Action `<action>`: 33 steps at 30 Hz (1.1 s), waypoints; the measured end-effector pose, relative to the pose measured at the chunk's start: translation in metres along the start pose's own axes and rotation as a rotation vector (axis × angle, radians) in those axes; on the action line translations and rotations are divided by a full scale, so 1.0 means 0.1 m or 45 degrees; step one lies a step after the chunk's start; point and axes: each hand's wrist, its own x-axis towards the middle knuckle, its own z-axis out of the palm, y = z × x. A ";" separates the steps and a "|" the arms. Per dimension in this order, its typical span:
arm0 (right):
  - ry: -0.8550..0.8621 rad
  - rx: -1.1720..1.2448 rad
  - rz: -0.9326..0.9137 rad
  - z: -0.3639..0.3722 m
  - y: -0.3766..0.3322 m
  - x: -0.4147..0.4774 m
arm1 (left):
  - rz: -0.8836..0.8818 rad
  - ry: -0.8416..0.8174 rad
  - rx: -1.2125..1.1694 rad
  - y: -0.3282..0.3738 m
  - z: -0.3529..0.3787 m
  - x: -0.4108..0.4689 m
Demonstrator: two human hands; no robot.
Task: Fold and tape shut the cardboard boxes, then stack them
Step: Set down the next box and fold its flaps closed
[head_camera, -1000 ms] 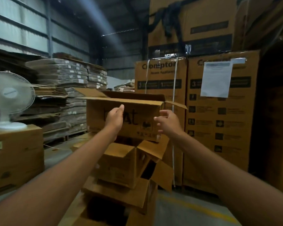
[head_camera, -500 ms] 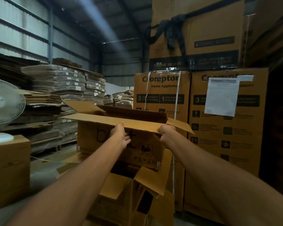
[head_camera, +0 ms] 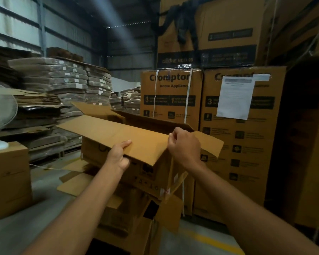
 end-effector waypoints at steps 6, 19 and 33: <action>-0.739 -0.349 -0.058 -0.52 0.42 0.15 | 0.114 -0.105 0.055 -0.13 0.43 -0.50; -0.973 0.209 0.432 -2.01 2.00 -1.01 | -0.080 -0.528 0.361 -1.54 1.58 -1.16; -0.911 -0.764 0.396 -2.36 2.02 -4.30 | -0.464 -0.406 0.403 -3.42 0.06 -3.11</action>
